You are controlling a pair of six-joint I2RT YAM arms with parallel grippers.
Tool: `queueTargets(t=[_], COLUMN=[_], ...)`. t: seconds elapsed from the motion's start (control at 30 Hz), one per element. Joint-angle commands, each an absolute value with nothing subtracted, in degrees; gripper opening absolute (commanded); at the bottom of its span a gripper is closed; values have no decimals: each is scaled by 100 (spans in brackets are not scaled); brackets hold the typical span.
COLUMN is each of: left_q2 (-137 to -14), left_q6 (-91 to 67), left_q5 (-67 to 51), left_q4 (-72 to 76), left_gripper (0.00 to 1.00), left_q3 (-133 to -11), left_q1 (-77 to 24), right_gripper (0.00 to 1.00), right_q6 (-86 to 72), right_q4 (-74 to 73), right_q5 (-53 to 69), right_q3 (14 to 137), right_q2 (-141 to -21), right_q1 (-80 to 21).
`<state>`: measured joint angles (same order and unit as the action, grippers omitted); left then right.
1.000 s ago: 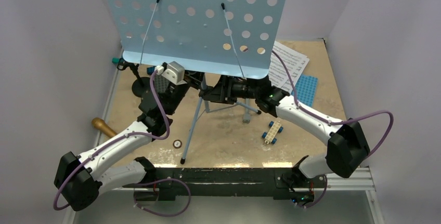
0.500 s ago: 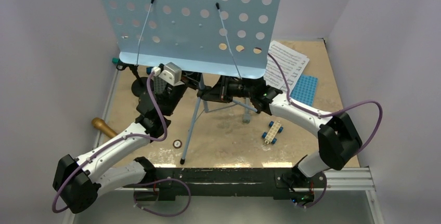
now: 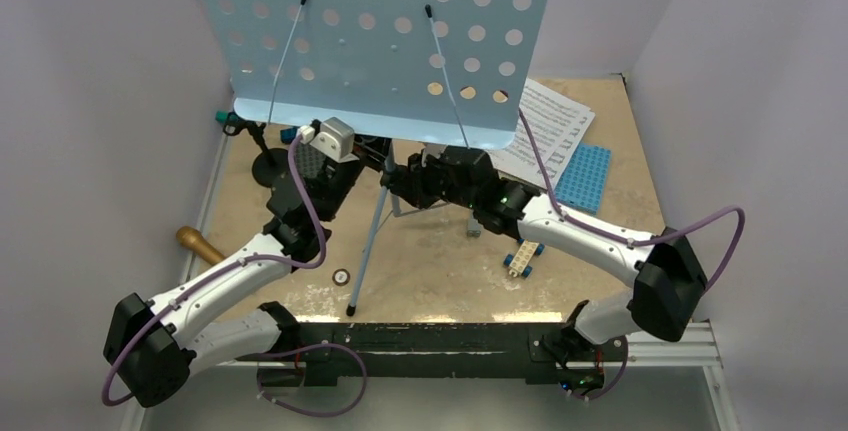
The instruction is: Pack up the instrument practice props
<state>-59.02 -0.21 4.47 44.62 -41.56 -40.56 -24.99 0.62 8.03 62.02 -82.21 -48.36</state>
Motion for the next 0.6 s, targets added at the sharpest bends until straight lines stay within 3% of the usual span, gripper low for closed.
queueTargets(t=[0.0, 0.17, 0.4, 0.57], left_q2=[-6009, -6133, -6278, -6302], left_q6=[-142, -236, -431, -516], left_q5=[378, 387, 382, 352], left_q4=[3806, 3830, 3849, 3850], left_gripper=[0, 0, 0, 0], left_q3=[-4104, -4088, -4122, -4090], left_q1=[-4100, -4096, -4100, -4098], right_gripper=[0, 0, 0, 0], right_q6=[559, 2289, 6126, 6612], right_q4=[509, 2168, 5631, 6183], right_q5=[-2547, -3788, -4753, -4998], right_q3=[5849, 5124, 4295, 4178], right_q2=[-8422, -8478, -9116, -9055], right_q1=[-5066, -5417, -6000, -6247])
